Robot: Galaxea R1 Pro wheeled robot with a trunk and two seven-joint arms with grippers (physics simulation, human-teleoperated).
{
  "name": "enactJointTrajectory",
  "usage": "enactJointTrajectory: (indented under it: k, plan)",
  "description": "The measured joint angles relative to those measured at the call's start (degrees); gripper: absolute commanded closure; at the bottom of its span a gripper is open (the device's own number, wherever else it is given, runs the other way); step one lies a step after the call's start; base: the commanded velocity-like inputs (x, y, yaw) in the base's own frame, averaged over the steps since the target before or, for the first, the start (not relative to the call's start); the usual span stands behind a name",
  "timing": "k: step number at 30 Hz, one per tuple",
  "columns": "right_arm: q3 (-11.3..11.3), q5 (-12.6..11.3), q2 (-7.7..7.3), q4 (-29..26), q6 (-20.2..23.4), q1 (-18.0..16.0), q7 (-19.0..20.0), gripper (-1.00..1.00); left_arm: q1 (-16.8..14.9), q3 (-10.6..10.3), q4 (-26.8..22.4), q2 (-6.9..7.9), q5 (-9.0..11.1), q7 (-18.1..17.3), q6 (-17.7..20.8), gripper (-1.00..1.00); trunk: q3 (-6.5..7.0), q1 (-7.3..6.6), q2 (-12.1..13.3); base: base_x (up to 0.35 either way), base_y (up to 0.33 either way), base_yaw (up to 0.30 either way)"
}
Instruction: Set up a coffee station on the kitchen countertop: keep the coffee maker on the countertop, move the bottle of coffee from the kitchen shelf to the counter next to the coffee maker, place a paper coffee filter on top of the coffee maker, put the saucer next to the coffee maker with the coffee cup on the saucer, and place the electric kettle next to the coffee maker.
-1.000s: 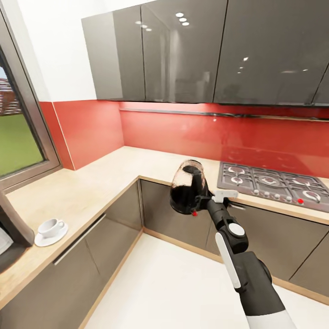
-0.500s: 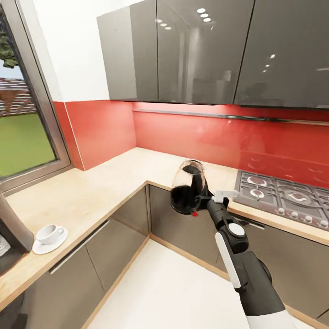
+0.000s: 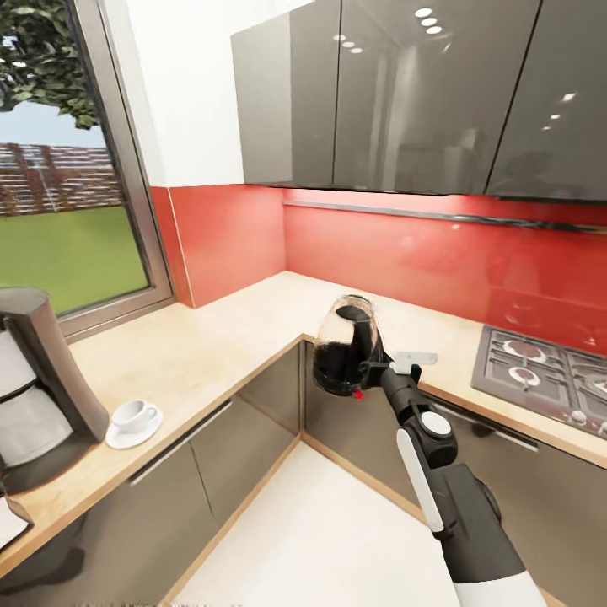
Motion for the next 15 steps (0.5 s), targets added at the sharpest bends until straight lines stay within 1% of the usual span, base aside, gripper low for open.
enactJointTrajectory:
  k: [2, 7, 9, 11, 15]
  plan:
    - [0.12, -0.06, 0.0, 0.0, 0.0, 0.0, 0.01, 1.0, 0.85, 0.05, 0.2, -0.05, 0.09, 0.49, 4.78, -1.0, 0.0, 0.0, 0.0, 0.0, 0.0, 0.275]
    - [0.16, 0.04, 0.0, -0.01, 0.01, 0.0, 0.0, 1.0, 2.16, 0.06, 0.38, -0.07, 1.55, 0.77, 12.03, -1.0, -0.01, 0.0, -0.01, 0.005, 0.0, 0.275]
    - [0.18, 0.01, 0.0, -0.02, 0.0, 0.0, 0.02, 1.0, 2.33, 0.07, 0.46, -0.09, 1.92, 0.82, 15.28, -1.0, -0.01, -0.01, -0.02, 0.158, -0.033, 0.275]
    - [0.18, 0.02, 0.0, -0.02, 0.01, 0.0, 0.01, 1.0, 2.38, 0.11, 0.5, -0.13, 2.01, 0.83, 16.78, -1.0, -0.01, -0.02, -0.02, 0.249, -0.081, 0.274]
    - [0.25, 0.03, 0.01, -0.09, 0.01, 0.0, 0.02, 1.0, 2.41, 0.15, 0.52, -0.16, 2.11, 0.83, 17.45, -1.0, -0.02, -0.03, -0.02, 0.284, -0.143, 0.271]
